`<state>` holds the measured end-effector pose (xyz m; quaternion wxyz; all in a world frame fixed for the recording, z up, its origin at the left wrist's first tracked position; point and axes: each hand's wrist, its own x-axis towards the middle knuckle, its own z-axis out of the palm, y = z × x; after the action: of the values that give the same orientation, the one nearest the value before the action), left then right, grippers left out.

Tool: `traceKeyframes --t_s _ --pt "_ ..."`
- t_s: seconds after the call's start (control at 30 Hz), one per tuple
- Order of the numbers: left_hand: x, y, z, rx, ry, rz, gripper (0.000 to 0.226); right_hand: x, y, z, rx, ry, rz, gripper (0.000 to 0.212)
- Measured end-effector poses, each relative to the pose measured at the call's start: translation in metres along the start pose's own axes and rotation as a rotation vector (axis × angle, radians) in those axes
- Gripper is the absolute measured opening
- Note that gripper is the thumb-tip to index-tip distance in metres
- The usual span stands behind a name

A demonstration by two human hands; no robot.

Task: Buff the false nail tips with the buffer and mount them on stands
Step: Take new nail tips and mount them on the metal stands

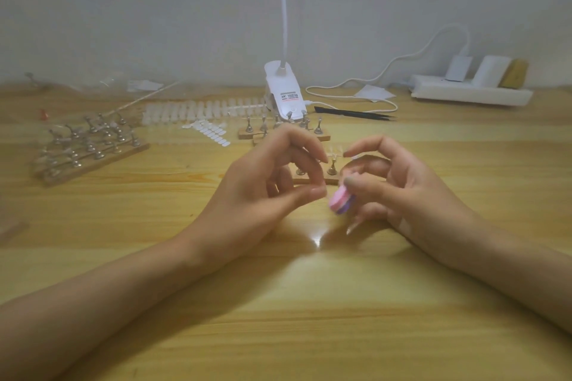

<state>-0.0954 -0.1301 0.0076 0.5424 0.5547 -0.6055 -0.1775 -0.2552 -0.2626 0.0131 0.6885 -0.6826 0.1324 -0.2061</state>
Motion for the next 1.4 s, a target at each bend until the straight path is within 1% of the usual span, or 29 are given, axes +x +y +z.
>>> traceKeyframes --t_s 0.07,0.1,0.2,0.23,0.33,0.37,0.43,0.47,0.5,0.57,0.6,0.7,0.73,0.8,0.83,0.93,0.97,1.03,1.07,1.1,1.17,1.2,1.3,1.33,1.4 --pt "-0.0004 0.0007 0.0008 0.017 -0.017 0.012 0.027 -0.0016 0.0005 0.0022 -0.086 -0.103 -0.007 0.042" --pt "-0.0009 0.0014 0.0018 0.026 -0.034 0.025 0.028 -0.0018 0.0011 0.0031 -0.094 -0.116 -0.018 0.042" --pt "-0.0019 0.0022 0.0027 0.019 -0.038 0.041 0.028 -0.0001 -0.0003 0.001 -0.003 0.026 -0.029 0.053" --pt "-0.0021 0.0025 0.0023 0.022 -0.018 0.039 0.026 0.0 -0.0004 0.001 -0.008 0.035 -0.019 0.054" --pt "-0.0025 0.0041 0.0019 0.045 0.003 0.052 0.024 -0.0018 0.0016 0.0038 -0.108 -0.108 -0.026 0.045" --pt "-0.0028 0.0047 0.0025 0.052 -0.005 0.065 0.023 -0.0009 0.0021 0.0039 -0.084 -0.087 -0.032 0.047" --pt "-0.0034 0.0053 0.0032 0.058 -0.001 0.077 0.023 0.0003 -0.0004 0.0018 0.008 0.011 -0.023 0.055" --pt "-0.0038 0.0053 0.0031 0.061 0.011 0.077 0.024 0.0005 -0.0011 0.0013 0.017 0.027 -0.015 0.058" --pt "-0.0038 0.0052 0.0033 0.067 0.022 0.076 0.024 0.0001 -0.0011 0.0012 -0.013 -0.009 -0.005 0.057" --pt "-0.004 0.0053 0.004 0.081 0.022 0.084 0.026 -0.0015 -0.0005 0.0031 -0.086 -0.129 -0.007 0.049" --pt "-0.004 0.0054 0.0043 0.086 0.017 0.087 0.026 -0.0008 0.0005 0.0032 -0.078 -0.131 -0.016 0.047" --pt "-0.0036 0.0053 0.0044 0.086 0.033 0.076 0.024 0.0012 -0.0007 -0.0002 0.042 0.029 -0.011 0.047" --pt "-0.0034 0.0052 0.0042 0.085 0.044 0.071 0.024 0.0011 -0.0009 -0.0002 0.026 0.021 -0.004 0.044" --pt "-0.0032 0.0056 0.0044 0.084 0.039 0.075 0.024 -0.0011 0.0004 0.0019 -0.069 -0.113 -0.018 0.037" --pt "-0.0031 0.0059 0.0048 0.088 0.03 0.081 0.025 -0.0016 0.0019 0.0018 -0.08 -0.136 -0.029 0.036" --pt "-0.003 0.0055 0.0044 0.092 0.027 0.074 0.026 0.0007 0.0005 -0.0012 0.028 0.013 -0.013 0.044" --pt "-0.0031 0.0052 0.0042 0.092 0.035 0.07 0.025 0.0012 0.0008 -0.0014 0.03 0.009 -0.006 0.044" --pt "-0.0031 0.0056 0.0039 0.085 0.027 0.075 0.025 0.0002 0.0017 0.0012 -0.059 -0.106 -0.009 0.04" --pt "-0.0031 0.006 0.004 0.086 0.014 0.082 0.026 -0.0005 0.0023 0.0021 -0.084 -0.132 -0.019 0.039" --pt "-0.0033 0.0063 0.0041 0.088 0.004 0.084 0.026 0.0003 0.0025 0.0023 -0.076 -0.105 -0.027 0.038" --pt "-0.0037 0.0061 0.0038 0.089 0.013 0.072 0.027 0.0012 0.0007 -0.0004 -0.001 0.008 -0.015 0.046" --pt "-0.004 0.006 0.0036 0.089 0.025 0.068 0.027 0.001 0.0001 -0.0011 0.017 0.023 -0.005 0.049" --pt "-0.0038 0.0064 0.0038 0.09 0.027 0.082 0.025 -0.0011 0.0007 0.0028 -0.08 -0.12 -0.021 0.04" --pt "-0.0036 0.0067 0.0041 0.092 0.021 0.088 0.025 -0.0011 0.0012 0.0031 -0.076 -0.109 -0.034 0.039" --pt "-0.0035 0.0064 0.0044 0.087 0.02 0.082 0.026 0.0002 0.0002 0.0 0.002 0.0 -0.027 0.044"
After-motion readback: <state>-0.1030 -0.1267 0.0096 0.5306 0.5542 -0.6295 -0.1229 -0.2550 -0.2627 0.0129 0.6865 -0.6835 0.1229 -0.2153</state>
